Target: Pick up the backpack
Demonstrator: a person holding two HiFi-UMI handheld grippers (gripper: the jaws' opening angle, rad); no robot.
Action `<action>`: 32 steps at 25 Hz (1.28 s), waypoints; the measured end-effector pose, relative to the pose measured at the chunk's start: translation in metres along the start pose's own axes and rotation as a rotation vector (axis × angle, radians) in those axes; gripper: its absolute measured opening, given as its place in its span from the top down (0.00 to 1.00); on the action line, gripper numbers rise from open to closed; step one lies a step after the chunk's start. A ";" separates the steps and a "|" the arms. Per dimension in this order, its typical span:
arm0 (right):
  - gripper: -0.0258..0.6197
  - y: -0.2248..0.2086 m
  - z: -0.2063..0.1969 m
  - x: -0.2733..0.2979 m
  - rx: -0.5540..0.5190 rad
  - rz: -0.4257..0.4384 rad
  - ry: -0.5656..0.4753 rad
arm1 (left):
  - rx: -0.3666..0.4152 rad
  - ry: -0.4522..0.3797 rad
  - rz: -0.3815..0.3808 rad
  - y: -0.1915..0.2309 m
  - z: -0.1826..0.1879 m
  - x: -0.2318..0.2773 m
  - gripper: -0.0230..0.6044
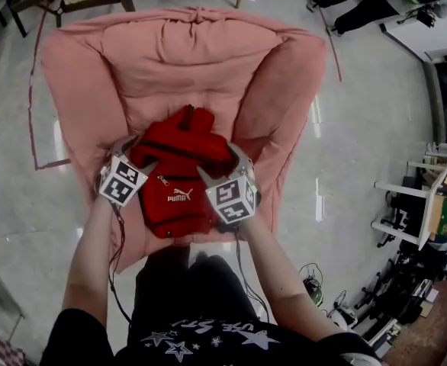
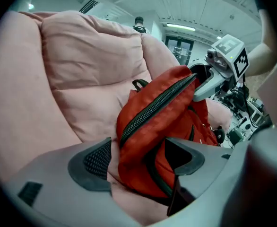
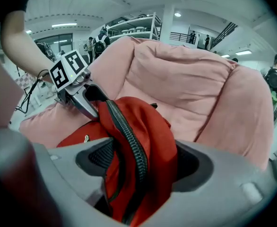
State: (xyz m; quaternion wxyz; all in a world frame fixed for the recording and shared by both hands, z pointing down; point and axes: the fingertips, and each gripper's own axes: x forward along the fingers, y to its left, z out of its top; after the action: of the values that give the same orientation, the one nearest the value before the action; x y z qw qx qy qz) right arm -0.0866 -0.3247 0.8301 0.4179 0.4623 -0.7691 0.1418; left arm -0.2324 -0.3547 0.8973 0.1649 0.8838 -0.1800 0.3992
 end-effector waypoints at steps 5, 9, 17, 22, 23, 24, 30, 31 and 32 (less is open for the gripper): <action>0.46 -0.002 -0.001 0.013 -0.006 -0.009 0.013 | -0.023 -0.021 -0.010 0.011 0.012 0.023 0.43; 0.60 -0.002 -0.006 0.015 -0.036 -0.018 0.043 | -0.042 -0.026 -0.042 0.009 0.015 0.028 0.46; 0.94 0.018 -0.005 -0.018 0.104 0.058 -0.061 | -0.235 -0.196 -0.079 -0.024 0.024 -0.019 0.95; 0.94 0.034 0.002 -0.065 0.089 0.096 -0.135 | -0.322 -0.303 -0.045 -0.061 0.031 -0.079 0.95; 0.94 0.035 0.004 -0.071 0.096 0.100 -0.147 | -0.331 -0.320 -0.035 -0.065 0.034 -0.087 0.95; 0.94 0.035 0.006 -0.077 0.105 0.102 -0.157 | -0.339 -0.335 -0.025 -0.069 0.038 -0.093 0.95; 0.94 0.054 -0.001 -0.133 0.151 0.127 -0.196 | -0.355 -0.411 0.021 -0.120 0.046 -0.140 0.95; 0.94 0.060 -0.001 -0.145 0.159 0.132 -0.205 | -0.351 -0.423 0.022 -0.131 0.044 -0.151 0.95; 0.94 0.064 -0.001 -0.157 0.170 0.136 -0.215 | -0.346 -0.435 0.020 -0.142 0.044 -0.162 0.95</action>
State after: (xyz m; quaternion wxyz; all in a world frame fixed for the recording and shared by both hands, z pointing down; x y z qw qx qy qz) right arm -0.1042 -0.1974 0.7202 0.2819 0.4556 -0.8240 0.1842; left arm -0.2395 -0.2184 0.7247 0.2668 0.9056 -0.2853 0.1652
